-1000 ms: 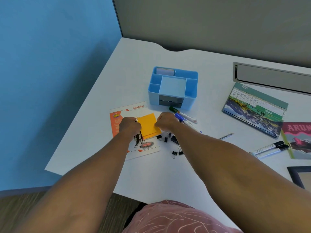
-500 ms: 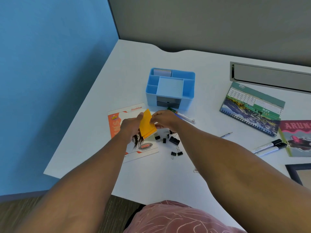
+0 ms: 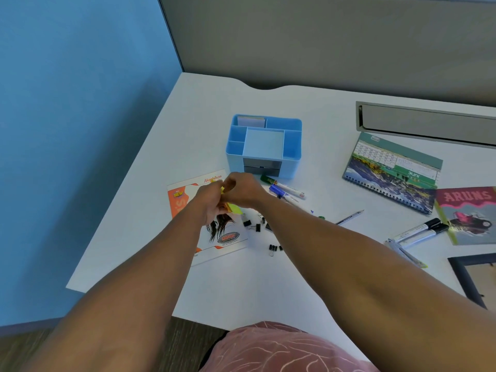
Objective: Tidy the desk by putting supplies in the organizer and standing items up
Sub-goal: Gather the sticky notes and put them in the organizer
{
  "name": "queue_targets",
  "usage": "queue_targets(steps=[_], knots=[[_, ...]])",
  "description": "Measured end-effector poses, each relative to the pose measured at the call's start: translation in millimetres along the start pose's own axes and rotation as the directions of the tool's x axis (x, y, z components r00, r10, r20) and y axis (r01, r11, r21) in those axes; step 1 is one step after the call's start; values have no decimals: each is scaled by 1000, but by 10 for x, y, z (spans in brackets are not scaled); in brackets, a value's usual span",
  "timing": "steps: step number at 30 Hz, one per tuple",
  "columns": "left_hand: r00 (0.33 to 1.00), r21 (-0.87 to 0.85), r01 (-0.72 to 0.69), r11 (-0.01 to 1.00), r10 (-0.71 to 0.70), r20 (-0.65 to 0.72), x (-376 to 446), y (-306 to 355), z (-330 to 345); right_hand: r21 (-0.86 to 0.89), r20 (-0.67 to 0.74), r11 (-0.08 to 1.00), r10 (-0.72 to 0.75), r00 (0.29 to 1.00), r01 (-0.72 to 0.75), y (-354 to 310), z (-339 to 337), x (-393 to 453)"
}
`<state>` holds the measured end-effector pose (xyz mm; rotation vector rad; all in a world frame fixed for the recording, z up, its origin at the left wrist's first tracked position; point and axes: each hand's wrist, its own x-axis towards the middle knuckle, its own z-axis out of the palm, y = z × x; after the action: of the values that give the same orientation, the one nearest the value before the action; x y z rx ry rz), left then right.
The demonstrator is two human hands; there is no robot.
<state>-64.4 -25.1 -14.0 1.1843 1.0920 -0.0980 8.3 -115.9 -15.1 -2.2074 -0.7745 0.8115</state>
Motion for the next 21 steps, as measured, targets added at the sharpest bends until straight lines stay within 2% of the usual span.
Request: queue_targets(steps=[4, 9, 12, 15, 17, 21], knots=[[1000, -72, 0, 997, -2, -30, 0, -33, -2, 38, 7, 999, -12, 1000, 12, 46, -20, -34], [1000, -41, 17, 999, -18, -9, -14, -51, -22, 33, -117, 999, 17, 993, -13, 174, -121, -11], [1000, 19, 2, 1000, -2, 22, -5, -12, -94, -5, -117, 1000, 30, 993, -30, 209, -209, 4], [998, 85, -33, 996, 28, 60, 36, 11, -171, 114, -100, 992, 73, 992, -61, 251, -279, 1], [997, 64, -46, 997, 41, 71, 56, 11, -203, 208, -73, 975, 100, 992, -83, 270, -304, -8], [993, 10, -40, 999, 39, 110, 65, 16, -205, 272, -47, 958, 102, 994, -86, 261, -357, -38]])
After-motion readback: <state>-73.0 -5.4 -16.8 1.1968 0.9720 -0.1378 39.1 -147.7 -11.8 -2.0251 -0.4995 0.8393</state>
